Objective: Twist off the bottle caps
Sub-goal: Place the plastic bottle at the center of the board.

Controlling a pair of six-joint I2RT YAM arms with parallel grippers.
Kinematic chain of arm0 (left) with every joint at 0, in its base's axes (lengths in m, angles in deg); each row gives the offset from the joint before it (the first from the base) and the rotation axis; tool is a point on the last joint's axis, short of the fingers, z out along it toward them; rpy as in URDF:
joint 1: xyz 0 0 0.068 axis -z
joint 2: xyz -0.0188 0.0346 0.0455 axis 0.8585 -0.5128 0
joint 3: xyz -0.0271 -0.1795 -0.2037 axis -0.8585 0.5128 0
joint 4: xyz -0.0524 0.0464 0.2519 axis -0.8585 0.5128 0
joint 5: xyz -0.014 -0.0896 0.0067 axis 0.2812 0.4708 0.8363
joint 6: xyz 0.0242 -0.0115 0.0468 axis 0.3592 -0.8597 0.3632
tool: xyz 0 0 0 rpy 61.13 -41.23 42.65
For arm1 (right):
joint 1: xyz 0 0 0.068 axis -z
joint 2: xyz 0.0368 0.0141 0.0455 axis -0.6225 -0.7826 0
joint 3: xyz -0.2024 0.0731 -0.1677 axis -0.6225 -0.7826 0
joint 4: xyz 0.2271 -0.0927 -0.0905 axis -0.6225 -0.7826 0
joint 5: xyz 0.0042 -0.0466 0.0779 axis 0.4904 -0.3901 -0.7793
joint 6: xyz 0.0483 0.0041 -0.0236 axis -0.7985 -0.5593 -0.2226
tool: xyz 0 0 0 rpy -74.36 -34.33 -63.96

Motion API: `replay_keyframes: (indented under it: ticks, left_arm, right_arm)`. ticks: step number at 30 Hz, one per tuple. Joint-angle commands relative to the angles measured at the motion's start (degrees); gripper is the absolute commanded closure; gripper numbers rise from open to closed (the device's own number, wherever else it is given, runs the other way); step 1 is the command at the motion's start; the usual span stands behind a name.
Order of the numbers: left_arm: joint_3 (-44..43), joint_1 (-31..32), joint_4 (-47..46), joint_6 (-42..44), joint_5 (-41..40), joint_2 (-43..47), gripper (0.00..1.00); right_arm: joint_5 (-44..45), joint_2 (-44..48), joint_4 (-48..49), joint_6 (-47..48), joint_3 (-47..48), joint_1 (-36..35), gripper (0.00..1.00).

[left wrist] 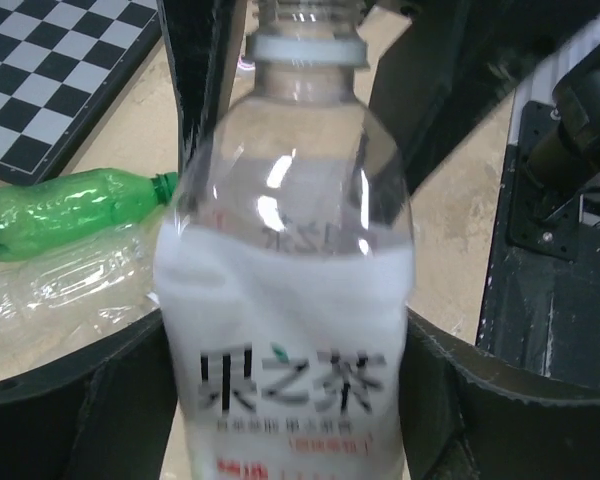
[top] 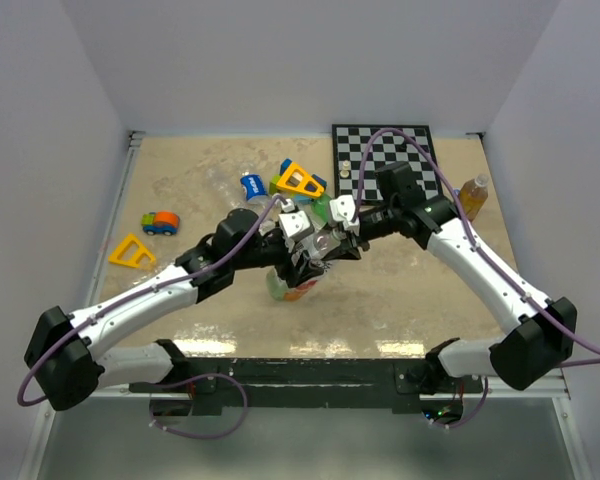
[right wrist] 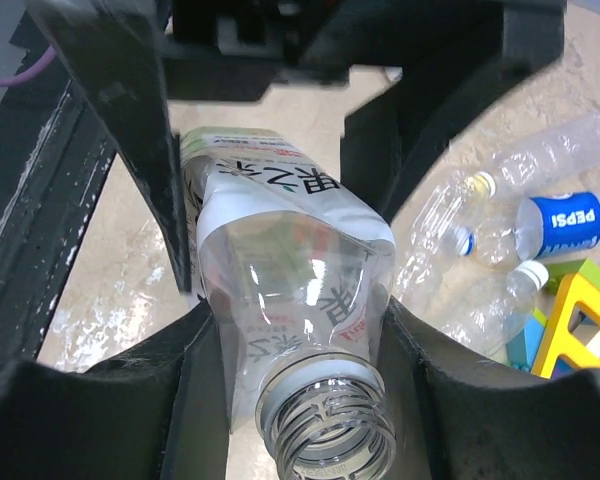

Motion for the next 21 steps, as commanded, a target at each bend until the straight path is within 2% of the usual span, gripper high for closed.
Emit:
replay_keyframes:
  ticks: [1, 7, 12, 15, 21]
  left_arm:
    - [-2.2, -0.5, 5.7, 6.1, -1.4, 5.3, 0.19]
    - [-2.4, -0.5, 10.9, 11.1, -11.3, 10.5, 0.09]
    - [1.0, -0.5, 11.0, 14.5, -21.0, 13.9, 0.04]
    - [5.9, -0.5, 6.3, 14.1, -23.4, 16.3, 0.00]
    - [7.8, -0.5, 5.6, 14.0, -25.6, 18.0, 0.00]
  right_arm:
    - [0.9, 3.8, -2.2, -4.2, 2.0, 3.8, 0.89]
    - [9.8, 7.7, -1.8, -7.2, 2.5, 12.5, 0.89]
    - [29.2, 7.9, -0.1, -9.5, 4.2, 16.9, 0.87]
    - [35.2, 5.0, -2.2, -8.5, 8.7, 22.0, 0.87]
    - [44.9, -2.6, -3.0, -8.7, 14.4, 23.3, 0.86]
